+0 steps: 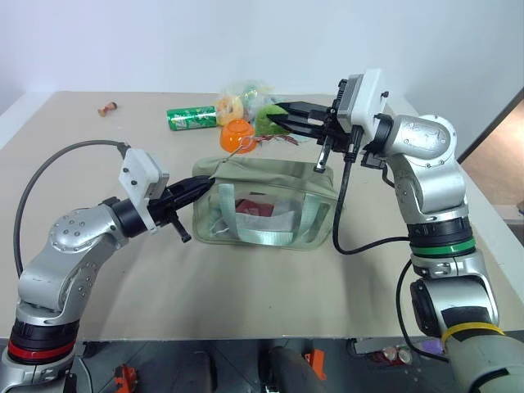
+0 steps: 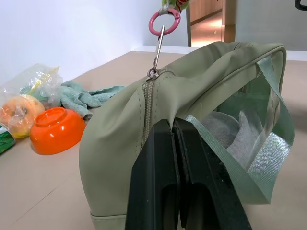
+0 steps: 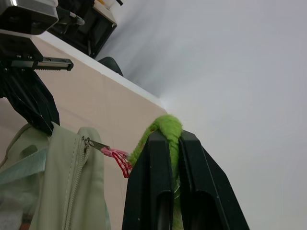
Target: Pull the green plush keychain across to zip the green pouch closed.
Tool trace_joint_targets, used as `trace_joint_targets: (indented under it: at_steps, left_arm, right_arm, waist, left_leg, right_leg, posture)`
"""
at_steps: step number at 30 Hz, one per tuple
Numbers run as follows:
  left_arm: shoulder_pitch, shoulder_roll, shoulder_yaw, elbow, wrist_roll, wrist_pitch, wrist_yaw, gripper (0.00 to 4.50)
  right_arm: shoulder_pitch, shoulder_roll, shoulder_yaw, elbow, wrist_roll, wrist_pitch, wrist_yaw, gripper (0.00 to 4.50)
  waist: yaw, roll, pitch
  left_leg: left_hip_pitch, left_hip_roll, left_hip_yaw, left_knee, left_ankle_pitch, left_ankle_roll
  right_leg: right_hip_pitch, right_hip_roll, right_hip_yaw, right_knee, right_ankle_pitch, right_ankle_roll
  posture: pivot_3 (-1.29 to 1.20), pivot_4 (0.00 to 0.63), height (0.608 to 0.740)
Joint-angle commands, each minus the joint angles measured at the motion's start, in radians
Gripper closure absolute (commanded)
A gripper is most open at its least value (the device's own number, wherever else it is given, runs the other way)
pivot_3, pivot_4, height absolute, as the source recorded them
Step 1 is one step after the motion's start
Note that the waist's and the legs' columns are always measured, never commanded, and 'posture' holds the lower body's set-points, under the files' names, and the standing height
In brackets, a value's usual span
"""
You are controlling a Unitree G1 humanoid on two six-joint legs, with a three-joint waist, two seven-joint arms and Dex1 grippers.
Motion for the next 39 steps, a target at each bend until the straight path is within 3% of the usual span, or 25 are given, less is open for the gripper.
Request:
trace_joint_targets:
  at_steps: [1, 10, 19, 39]
  left_arm:
    - [-0.006, 0.015, 0.015, 0.014, 0.001, 0.008, 0.002, 4.5]
    - [-0.027, -0.007, 0.046, 0.025, -0.035, 0.01, 0.028, 4.5]
    - [-0.029, -0.015, 0.026, 0.005, -0.045, 0.016, 0.042, 4.5]
    - [0.013, 0.01, 0.055, 0.005, -0.035, 0.014, 0.033, 4.5]
  right_arm:
    - [-0.001, -0.036, -0.07, -0.036, 0.02, -0.003, -0.02, 4.47]
    - [0.046, -0.047, -0.071, -0.028, 0.013, -0.009, -0.035, 4.47]
    - [0.055, 0.04, -0.027, -0.053, 0.011, -0.003, -0.067, 4.47]
    - [0.075, -0.094, -0.086, -0.005, 0.015, -0.025, -0.017, 4.47]
  waist:
    - [0.0, 0.0, 0.0]
    - [0.0, 0.0, 0.0]
    - [-0.001, 0.0, 0.0]
    - [-0.001, 0.0, 0.0]
  left_leg:
    - [0.0, 0.0, 0.0, 0.0, 0.0, 0.0]
    - [0.0, 0.0, 0.0, 0.0, 0.0, 0.0]
    - [0.0, 0.001, -0.001, 0.0, 0.0, 0.0]
    - [0.0, 0.001, 0.0, 0.0, 0.0, 0.0]
  right_leg:
    - [0.0, 0.0, 0.0, 0.0, 0.0, 0.0]
    - [0.0, 0.0, 0.0, 0.0, 0.0, 0.0]
    - [0.0, 0.001, 0.0, 0.0, 0.0, 0.0]
    - [0.0, 0.001, 0.0, 0.0, 0.0, 0.0]
  posture:
    - [0.0, 0.15, 0.74]
    - [0.0, 0.15, 0.74]
    - [0.0, 0.15, 0.74]
    - [0.0, 0.15, 0.74]
